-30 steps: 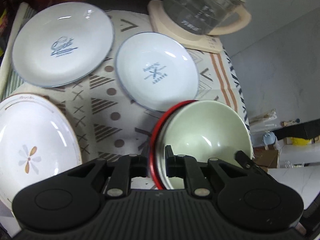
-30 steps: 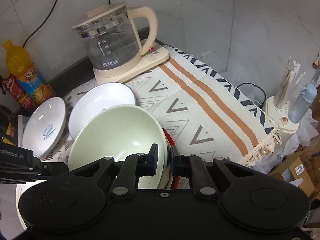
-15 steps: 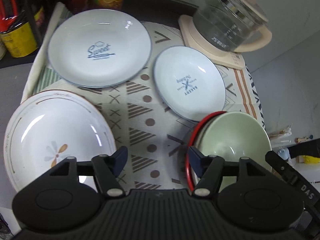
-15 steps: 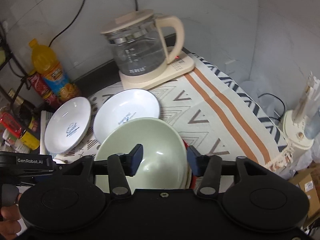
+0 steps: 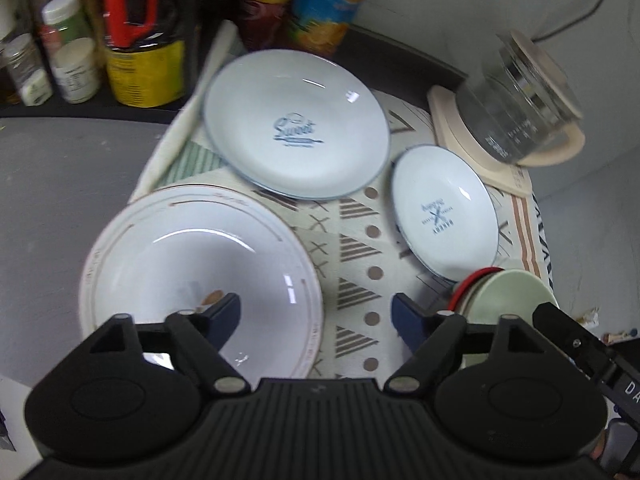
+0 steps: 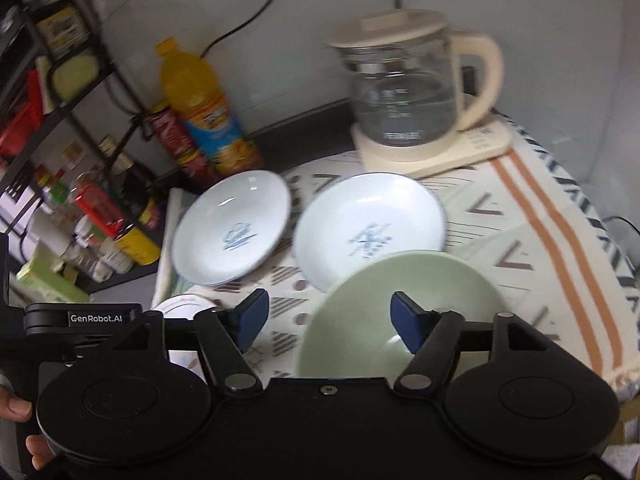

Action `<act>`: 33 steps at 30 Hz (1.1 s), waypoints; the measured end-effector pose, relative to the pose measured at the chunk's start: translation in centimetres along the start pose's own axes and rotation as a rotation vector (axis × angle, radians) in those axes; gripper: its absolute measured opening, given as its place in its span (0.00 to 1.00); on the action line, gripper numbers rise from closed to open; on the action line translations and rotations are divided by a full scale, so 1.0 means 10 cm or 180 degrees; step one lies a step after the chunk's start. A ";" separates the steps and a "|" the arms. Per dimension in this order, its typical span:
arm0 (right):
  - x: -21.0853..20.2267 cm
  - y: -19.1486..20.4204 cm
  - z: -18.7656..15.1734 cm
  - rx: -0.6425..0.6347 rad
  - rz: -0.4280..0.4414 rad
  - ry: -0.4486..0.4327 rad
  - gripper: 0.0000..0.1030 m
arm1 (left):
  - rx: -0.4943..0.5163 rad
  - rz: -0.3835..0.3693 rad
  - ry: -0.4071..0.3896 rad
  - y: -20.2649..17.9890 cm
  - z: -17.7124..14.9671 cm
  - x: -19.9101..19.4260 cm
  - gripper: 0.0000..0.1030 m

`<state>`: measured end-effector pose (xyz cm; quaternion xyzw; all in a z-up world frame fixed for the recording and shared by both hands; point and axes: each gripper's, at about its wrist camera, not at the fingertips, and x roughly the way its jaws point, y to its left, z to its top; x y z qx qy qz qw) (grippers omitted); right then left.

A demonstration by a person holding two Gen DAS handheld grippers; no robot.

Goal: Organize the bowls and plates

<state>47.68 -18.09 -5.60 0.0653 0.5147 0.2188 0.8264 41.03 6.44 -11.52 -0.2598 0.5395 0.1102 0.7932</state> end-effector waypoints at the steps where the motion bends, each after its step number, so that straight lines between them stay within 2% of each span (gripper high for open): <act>1: 0.02 0.05 0.00 -0.0033 0.0028 0.0009 0.68 | -0.0024 0.0010 -0.0019 0.04 -0.01 -0.03 0.82; 9: 0.16 0.39 -0.05 -0.0259 0.0163 0.0128 0.70 | -0.0224 0.0130 -0.0076 0.42 -0.06 -0.20 0.82; 17: 0.26 0.71 -0.14 -0.0382 0.0137 0.0202 0.80 | -0.0277 0.0134 -0.0140 0.78 -0.05 -0.36 0.82; 25: 0.30 1.01 -0.29 -0.0391 0.0046 0.0231 0.95 | -0.0166 0.0097 -0.0178 1.04 0.02 -0.47 0.82; 33: 0.38 1.20 -0.42 -0.0317 -0.0108 0.0238 0.96 | 0.0077 -0.0004 -0.0235 1.20 0.06 -0.51 0.82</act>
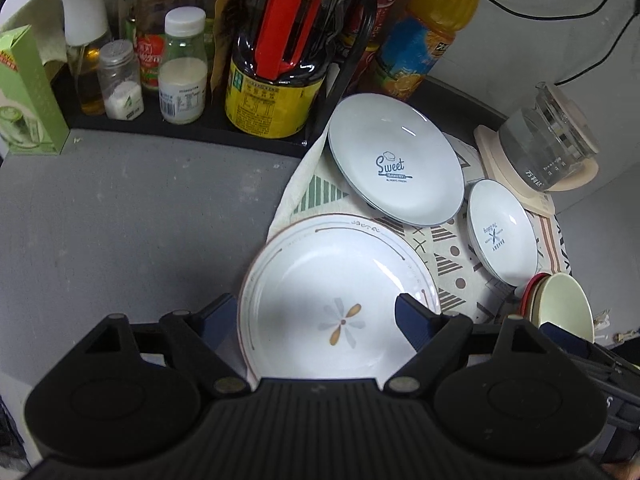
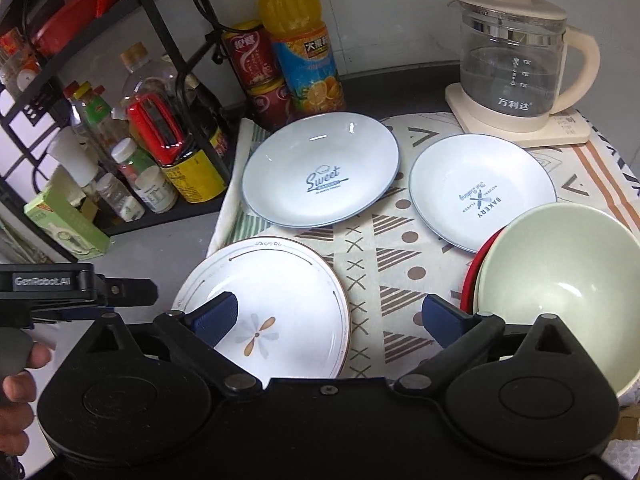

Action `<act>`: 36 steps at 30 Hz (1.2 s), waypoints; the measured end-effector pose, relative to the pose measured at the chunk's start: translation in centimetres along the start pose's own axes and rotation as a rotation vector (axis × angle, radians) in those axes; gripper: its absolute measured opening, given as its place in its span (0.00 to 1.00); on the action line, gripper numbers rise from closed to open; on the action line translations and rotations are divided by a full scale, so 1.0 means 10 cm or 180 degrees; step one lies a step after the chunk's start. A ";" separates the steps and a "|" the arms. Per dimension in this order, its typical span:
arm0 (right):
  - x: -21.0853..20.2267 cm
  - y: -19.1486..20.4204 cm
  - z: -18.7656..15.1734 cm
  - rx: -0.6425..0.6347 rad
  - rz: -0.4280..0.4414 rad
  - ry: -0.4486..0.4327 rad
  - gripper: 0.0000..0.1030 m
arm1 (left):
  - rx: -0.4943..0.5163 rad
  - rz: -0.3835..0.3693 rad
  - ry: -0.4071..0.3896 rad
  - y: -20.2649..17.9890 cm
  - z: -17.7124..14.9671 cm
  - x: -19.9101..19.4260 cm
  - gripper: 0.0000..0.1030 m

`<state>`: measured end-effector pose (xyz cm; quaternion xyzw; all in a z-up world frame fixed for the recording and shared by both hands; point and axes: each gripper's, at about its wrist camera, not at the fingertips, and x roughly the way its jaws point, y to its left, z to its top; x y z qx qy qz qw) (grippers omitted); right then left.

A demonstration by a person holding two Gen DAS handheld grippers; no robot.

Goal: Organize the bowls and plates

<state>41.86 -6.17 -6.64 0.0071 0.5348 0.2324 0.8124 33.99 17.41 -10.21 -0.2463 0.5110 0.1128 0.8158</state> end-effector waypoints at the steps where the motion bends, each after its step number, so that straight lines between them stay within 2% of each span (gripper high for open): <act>1: 0.01 0.00 0.00 0.0037 -0.0007 0.0002 0.96 | -0.0016 -0.0014 0.0006 0.03 0.01 0.01 0.82; 4: 0.04 -0.01 0.00 0.0169 -0.0023 0.0003 0.96 | -0.0100 -0.0098 0.0027 0.09 0.02 0.05 0.82; 9: 0.09 -0.06 0.06 0.0281 -0.0161 -0.0052 0.96 | -0.0016 -0.0178 0.0033 0.03 0.06 0.13 0.82; 12: 0.13 -0.10 0.09 0.0364 -0.0164 -0.0051 0.96 | -0.0117 -0.0263 0.0083 0.02 0.10 0.20 0.82; 16: 0.24 -0.16 0.15 0.0368 -0.0306 -0.0016 0.96 | -0.0155 -0.0218 0.0072 -0.04 0.18 0.30 0.82; 19: 0.34 -0.25 0.22 0.0565 -0.0243 0.0018 0.96 | -0.0234 -0.0204 -0.0050 -0.09 0.28 0.28 0.82; 22: 0.42 -0.27 0.32 0.0557 -0.0222 -0.0025 0.96 | -0.0252 -0.0103 -0.0063 -0.15 0.39 0.36 0.81; 24: 0.46 -0.30 0.38 0.0590 -0.0169 -0.0054 0.94 | -0.0292 -0.0092 -0.0036 -0.18 0.46 0.44 0.81; 26: 0.53 -0.33 0.46 0.0607 -0.0261 -0.0055 0.91 | -0.0321 -0.0073 -0.0049 -0.22 0.52 0.51 0.81; 30: 0.67 -0.44 0.58 0.0733 -0.0192 -0.0011 0.86 | -0.0307 -0.0058 -0.0061 -0.34 0.62 0.65 0.81; 36: 0.91 -0.55 0.73 0.0942 -0.0095 0.0099 0.80 | -0.0484 -0.0070 -0.0042 -0.37 0.75 0.92 0.81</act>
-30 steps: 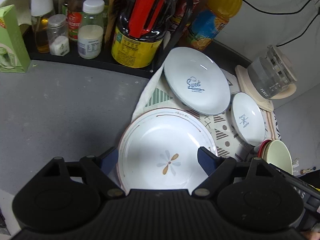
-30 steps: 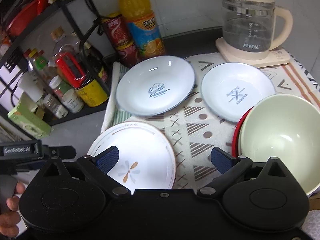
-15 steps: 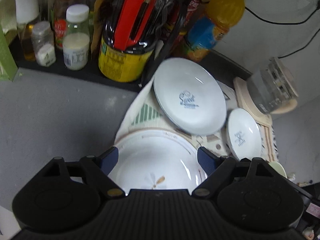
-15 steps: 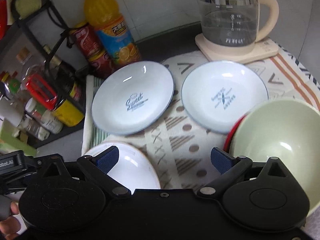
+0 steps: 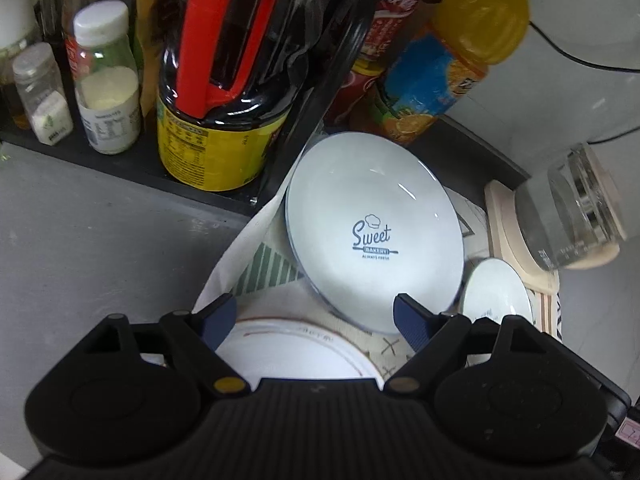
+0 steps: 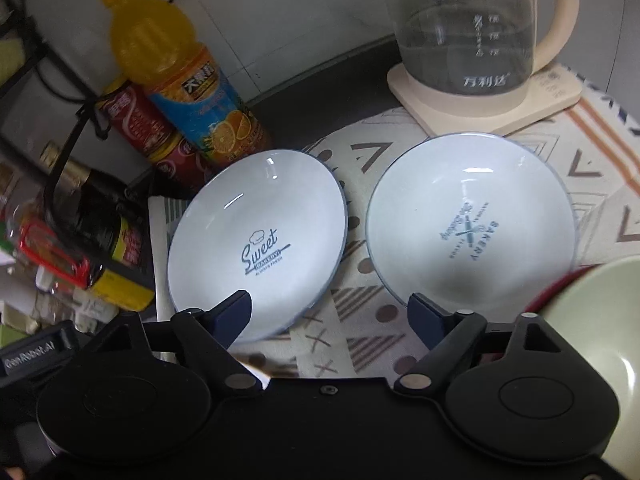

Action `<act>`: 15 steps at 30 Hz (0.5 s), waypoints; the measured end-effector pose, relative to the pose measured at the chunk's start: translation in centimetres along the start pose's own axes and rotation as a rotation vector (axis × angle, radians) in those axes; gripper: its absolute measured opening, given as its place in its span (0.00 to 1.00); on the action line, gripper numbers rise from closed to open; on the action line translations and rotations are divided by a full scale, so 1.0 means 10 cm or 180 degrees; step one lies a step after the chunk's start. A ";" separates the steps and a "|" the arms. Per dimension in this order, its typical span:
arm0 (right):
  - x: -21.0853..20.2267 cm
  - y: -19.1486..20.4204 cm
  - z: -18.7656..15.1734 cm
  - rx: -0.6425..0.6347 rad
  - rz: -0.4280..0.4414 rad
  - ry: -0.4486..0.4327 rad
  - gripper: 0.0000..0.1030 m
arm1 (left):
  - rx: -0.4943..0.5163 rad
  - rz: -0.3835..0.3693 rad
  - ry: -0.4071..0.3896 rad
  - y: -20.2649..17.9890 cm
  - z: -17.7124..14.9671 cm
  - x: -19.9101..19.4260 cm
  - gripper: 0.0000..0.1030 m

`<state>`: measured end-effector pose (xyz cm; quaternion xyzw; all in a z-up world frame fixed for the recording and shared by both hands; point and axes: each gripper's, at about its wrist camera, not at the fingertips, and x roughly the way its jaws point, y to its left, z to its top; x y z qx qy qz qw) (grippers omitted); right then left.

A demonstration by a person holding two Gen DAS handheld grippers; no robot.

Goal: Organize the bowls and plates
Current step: 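Grasp the white 'Sweet' plate rim with both tools and tilt it up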

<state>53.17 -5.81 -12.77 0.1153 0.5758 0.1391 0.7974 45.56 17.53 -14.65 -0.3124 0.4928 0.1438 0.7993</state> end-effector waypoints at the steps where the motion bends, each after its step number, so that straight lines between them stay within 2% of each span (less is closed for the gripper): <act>1: 0.05 -0.01 0.03 0.0038 0.0011 0.0043 0.77 | -0.0024 0.0009 0.0005 0.00 0.02 0.05 0.81; 5: 0.26 0.00 0.09 0.0122 0.0136 0.0194 0.68 | -0.0163 0.0023 -0.0002 0.03 0.07 0.22 0.78; 7: 0.36 0.01 0.10 0.0113 0.0116 0.0261 0.66 | -0.0243 0.0034 0.0005 0.06 0.10 0.30 0.74; 11: 0.59 -0.02 0.13 0.0202 0.0152 0.0418 0.46 | -0.0387 0.0014 0.0026 0.10 0.14 0.46 0.62; 15: 0.76 -0.08 0.14 0.0364 0.0190 0.0516 0.35 | -0.0557 0.0013 0.0081 0.17 0.14 0.60 0.51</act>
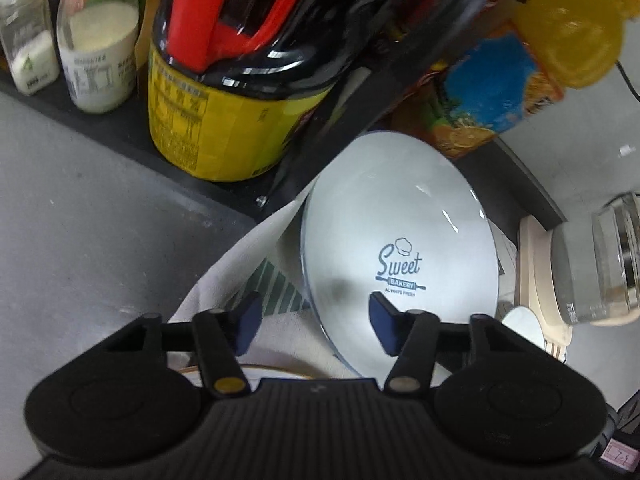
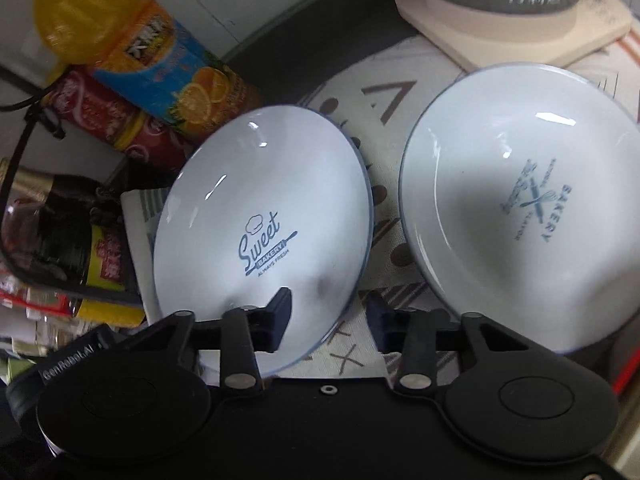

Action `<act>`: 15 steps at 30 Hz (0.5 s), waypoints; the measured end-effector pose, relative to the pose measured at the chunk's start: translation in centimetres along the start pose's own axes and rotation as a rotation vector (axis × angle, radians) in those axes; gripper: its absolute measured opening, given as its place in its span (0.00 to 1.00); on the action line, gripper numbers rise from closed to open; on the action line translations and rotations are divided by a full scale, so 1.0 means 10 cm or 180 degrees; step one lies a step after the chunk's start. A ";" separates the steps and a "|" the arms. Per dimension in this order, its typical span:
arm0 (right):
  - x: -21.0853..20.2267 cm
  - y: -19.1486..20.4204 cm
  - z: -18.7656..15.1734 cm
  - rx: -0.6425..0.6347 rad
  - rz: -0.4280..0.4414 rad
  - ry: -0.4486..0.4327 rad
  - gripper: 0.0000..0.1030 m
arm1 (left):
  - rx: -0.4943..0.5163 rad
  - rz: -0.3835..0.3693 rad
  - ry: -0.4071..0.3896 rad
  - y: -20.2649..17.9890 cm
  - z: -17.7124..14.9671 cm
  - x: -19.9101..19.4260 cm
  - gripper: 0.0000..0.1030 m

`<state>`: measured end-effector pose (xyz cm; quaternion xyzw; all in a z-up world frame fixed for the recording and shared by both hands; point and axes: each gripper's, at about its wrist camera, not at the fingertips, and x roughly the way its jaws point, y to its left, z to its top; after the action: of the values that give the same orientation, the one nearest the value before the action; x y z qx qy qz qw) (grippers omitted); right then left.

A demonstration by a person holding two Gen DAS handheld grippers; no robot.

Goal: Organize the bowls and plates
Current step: 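Grasp the white 'Sweet' plate rim with both tools and tilt it up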

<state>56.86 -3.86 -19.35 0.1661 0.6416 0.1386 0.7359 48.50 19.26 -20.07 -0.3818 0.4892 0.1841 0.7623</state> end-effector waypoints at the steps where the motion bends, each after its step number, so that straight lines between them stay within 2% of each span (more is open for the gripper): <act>1: 0.03 -0.02 0.01 0.0029 0.0018 0.0013 0.33 | -0.0036 -0.0003 0.0014 0.01 0.00 0.03 0.48; 5: 0.15 -0.10 0.03 0.0190 0.0081 0.0019 0.28 | -0.0143 -0.0031 0.0037 0.03 0.02 0.14 0.35; 9: 0.23 -0.15 0.03 0.0284 0.0115 0.0012 0.25 | -0.0220 -0.0042 0.0040 0.02 0.03 0.23 0.26; 10: 0.24 -0.16 0.03 0.0276 0.0141 -0.0020 0.22 | -0.0233 -0.0018 0.0047 0.02 0.03 0.25 0.22; 12: 0.24 -0.14 0.02 0.0218 0.0118 -0.0067 0.21 | -0.0259 -0.0034 0.0013 0.02 0.02 0.28 0.17; 13: 0.24 -0.13 0.01 0.0179 0.0109 -0.0082 0.21 | -0.0253 -0.0040 -0.0001 0.03 0.02 0.28 0.11; 15: 0.24 -0.14 0.00 0.0154 0.0082 -0.0111 0.14 | -0.0243 -0.0037 -0.0031 0.01 -0.01 0.27 0.10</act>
<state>57.17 -4.10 -22.12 0.1945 0.6297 0.1296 0.7409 49.60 19.03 -22.47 -0.4126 0.4758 0.2001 0.7506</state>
